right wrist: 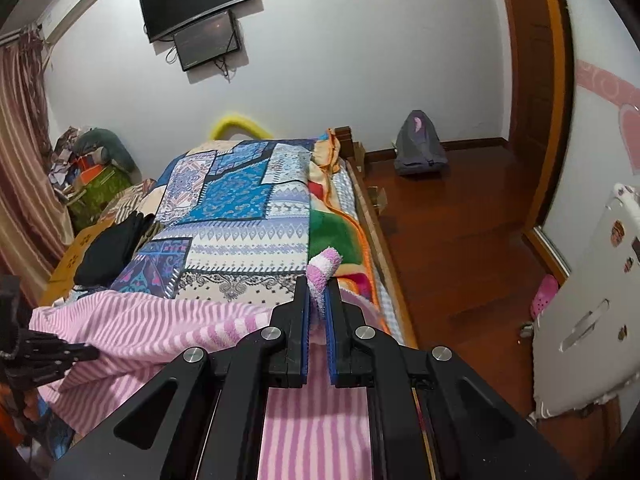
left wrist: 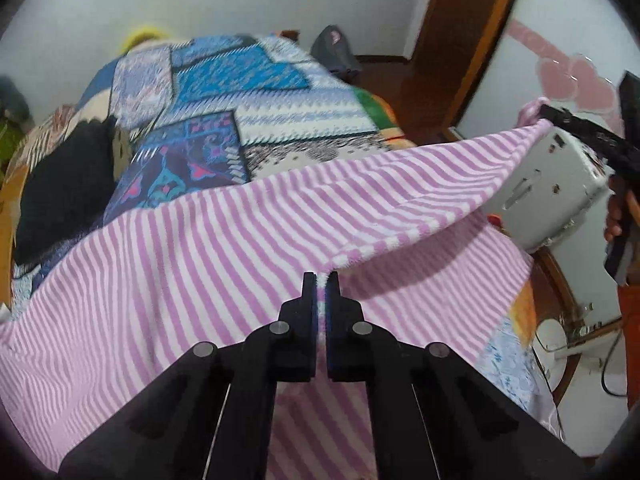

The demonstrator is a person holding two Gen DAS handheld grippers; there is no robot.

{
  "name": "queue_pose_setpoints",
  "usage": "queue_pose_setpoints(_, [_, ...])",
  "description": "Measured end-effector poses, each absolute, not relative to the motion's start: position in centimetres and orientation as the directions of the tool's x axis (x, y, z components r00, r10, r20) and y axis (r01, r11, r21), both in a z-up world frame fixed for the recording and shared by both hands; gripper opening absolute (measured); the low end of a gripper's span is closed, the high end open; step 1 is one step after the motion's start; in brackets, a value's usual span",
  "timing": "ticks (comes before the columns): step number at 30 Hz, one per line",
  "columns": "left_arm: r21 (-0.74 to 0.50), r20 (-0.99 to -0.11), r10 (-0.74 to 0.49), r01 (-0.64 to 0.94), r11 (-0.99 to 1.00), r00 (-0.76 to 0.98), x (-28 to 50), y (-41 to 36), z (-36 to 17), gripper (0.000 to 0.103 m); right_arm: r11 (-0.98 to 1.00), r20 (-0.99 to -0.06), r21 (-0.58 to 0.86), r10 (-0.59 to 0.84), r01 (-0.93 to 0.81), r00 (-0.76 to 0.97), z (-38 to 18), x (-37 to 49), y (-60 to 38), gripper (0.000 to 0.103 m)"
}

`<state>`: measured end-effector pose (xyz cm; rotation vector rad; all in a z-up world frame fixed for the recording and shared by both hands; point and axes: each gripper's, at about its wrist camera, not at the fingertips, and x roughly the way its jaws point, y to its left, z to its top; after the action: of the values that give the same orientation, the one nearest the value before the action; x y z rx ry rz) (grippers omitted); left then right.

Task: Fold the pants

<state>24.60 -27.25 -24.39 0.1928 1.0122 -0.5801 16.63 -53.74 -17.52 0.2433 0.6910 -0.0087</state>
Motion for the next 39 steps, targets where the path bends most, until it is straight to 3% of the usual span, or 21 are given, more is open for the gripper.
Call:
queue_pose_setpoints(8, [-0.109,-0.835,-0.405,0.61,0.785,0.372,20.7,-28.7,-23.6,0.002,0.968,-0.659,0.213,0.043,0.132,0.751,-18.7,13.0,-55.1,0.006])
queue_pose_setpoints(31, [-0.057,-0.874,-0.346,0.634,0.772,0.342,16.7,-29.0,-27.6,0.002,0.927,-0.782,0.282,0.072,0.249,0.62,-28.6,7.6,-56.4,0.006])
queue_pose_setpoints(39, [-0.071,-0.867,-0.36,0.63,0.773,0.345,16.2,-28.6,-27.1,0.004,0.929,-0.819,0.252,0.056,0.271,0.571,-29.8,6.4,-56.0,0.012])
